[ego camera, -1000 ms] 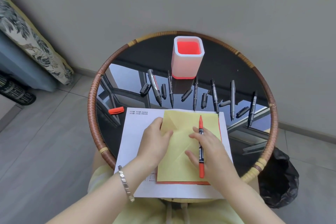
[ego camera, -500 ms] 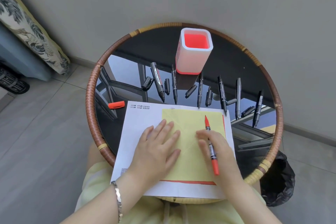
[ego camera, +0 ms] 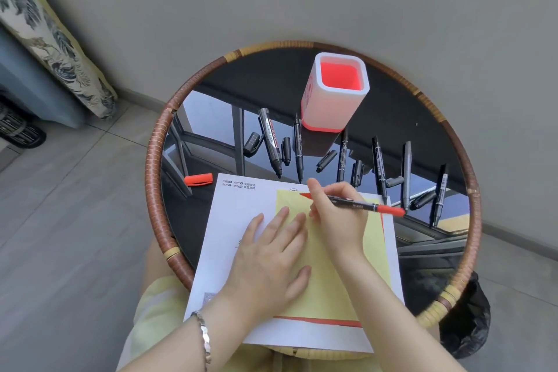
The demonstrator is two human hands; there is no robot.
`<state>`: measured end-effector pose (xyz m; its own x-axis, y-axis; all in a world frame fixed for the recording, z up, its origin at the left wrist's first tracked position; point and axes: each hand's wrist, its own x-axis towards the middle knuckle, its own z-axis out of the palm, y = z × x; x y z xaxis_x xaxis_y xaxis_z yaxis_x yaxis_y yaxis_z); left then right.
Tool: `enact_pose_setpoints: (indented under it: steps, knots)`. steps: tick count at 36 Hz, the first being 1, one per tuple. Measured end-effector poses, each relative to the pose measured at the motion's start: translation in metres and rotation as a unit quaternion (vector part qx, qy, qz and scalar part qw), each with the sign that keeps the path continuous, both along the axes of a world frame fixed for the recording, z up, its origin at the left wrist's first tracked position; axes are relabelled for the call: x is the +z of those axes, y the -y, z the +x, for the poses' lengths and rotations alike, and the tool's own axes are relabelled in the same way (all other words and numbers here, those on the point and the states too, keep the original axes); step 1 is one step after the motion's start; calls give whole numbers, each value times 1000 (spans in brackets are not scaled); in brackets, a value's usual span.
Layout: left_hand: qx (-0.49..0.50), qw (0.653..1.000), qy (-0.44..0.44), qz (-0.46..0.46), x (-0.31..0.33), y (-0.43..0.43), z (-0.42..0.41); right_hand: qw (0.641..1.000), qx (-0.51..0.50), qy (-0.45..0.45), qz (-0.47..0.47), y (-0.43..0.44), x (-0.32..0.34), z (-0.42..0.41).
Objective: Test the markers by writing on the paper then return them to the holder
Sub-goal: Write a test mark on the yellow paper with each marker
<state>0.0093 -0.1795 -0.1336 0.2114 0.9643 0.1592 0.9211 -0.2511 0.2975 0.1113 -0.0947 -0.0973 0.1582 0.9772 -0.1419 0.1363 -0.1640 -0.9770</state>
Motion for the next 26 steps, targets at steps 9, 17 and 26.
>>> enact_pose_setpoints:
  steps: [9, 17, 26]
  knots:
    - [9, 999, 51, -13, -5, 5, -11, 994, -15, 91, 64, -8, -23, -16]
    - [-18, 997, 59, -53, -3, 4, -23, 990, -29, 109, 90, -7, -23, -23]
    - [-36, 996, 62, -60, -1, 1, -30, 991, -15, 101, 85, -7, -22, -25]
